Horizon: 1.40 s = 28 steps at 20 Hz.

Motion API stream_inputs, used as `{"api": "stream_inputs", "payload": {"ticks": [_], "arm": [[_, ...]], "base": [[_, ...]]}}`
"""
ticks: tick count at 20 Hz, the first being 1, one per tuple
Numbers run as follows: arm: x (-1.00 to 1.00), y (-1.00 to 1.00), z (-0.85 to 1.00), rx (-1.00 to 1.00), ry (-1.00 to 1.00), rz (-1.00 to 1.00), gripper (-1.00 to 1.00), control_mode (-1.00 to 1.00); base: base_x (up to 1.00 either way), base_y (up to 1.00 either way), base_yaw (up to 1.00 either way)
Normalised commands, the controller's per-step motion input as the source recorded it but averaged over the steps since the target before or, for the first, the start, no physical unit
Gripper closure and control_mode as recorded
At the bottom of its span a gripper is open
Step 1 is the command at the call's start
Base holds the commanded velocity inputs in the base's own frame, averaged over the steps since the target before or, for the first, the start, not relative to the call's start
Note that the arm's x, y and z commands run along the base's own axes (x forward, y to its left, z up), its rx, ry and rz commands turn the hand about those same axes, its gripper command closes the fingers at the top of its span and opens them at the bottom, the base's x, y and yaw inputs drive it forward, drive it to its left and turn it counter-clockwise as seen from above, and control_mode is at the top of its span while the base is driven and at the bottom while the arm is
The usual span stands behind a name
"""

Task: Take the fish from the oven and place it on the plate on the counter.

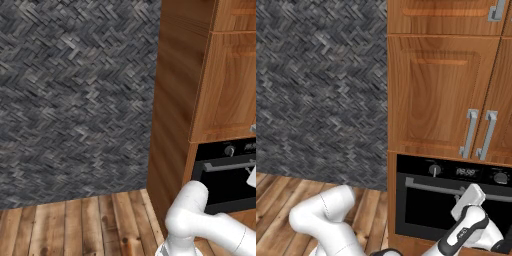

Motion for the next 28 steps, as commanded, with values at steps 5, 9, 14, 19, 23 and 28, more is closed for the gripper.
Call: {"api": "stream_inputs", "payload": {"ticks": [5, 9, 14, 19, 23, 28], "arm": [[0.0, 0.0, 0.0, 0.0, 0.0, 0.0, 1.0, -1.0], [-0.08, -0.03, -0.05, 0.0, 0.05, 0.0, 1.0, -1.0], [-0.42, -0.27, -0.32, 0.0, 0.17, -0.01, 1.0, -1.0], [-0.62, -0.41, -0.51, 0.0, 0.2, -0.01, 1.0, -1.0], [-0.72, -0.45, -0.59, 0.0, 0.19, -0.01, 1.0, -1.0], [-0.73, -0.47, -0.77, 0.0, 0.22, 0.0, 1.0, -1.0]], "base": [[0.0, 0.0, 0.0], [0.0, 0.0, 0.0], [0.0, 0.0, 0.0], [0.0, 0.0, 0.0], [0.0, 0.0, 0.0], [0.0, 0.0, 0.0]]}}
